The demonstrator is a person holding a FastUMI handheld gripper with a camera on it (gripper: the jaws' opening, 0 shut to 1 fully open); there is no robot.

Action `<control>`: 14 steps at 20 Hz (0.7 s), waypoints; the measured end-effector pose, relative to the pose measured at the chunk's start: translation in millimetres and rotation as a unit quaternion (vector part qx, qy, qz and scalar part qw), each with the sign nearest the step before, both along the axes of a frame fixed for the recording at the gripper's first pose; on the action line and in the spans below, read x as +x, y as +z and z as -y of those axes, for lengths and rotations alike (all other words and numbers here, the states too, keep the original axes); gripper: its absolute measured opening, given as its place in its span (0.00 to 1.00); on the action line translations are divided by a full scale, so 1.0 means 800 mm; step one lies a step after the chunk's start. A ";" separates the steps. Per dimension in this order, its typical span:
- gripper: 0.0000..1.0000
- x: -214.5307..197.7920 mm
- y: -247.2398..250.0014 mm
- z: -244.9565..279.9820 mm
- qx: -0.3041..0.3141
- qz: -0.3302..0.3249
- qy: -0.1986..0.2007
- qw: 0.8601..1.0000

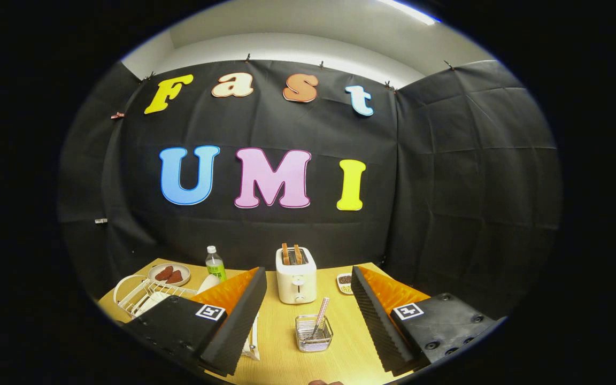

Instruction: Take the plate from the dish rack, then take the spoon from the basket and place it into the plate.

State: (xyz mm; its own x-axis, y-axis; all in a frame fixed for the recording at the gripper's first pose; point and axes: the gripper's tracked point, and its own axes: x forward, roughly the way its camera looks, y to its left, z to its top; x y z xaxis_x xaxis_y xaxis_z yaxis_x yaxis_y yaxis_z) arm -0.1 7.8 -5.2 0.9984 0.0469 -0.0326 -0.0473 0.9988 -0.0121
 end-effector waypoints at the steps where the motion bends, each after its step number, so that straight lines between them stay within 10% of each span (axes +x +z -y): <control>1: 0.98 0.000 -0.001 -0.001 0.001 -0.001 0.002 1.000; 14: 0.98 0.021 -0.004 -0.058 0.007 -0.038 0.063 0.997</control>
State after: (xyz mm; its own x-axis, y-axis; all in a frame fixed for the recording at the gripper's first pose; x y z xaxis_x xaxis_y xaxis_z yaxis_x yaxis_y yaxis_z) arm 16.7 54.1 -8.0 0.9793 0.1719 -0.1071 -0.1719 0.9851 0.0095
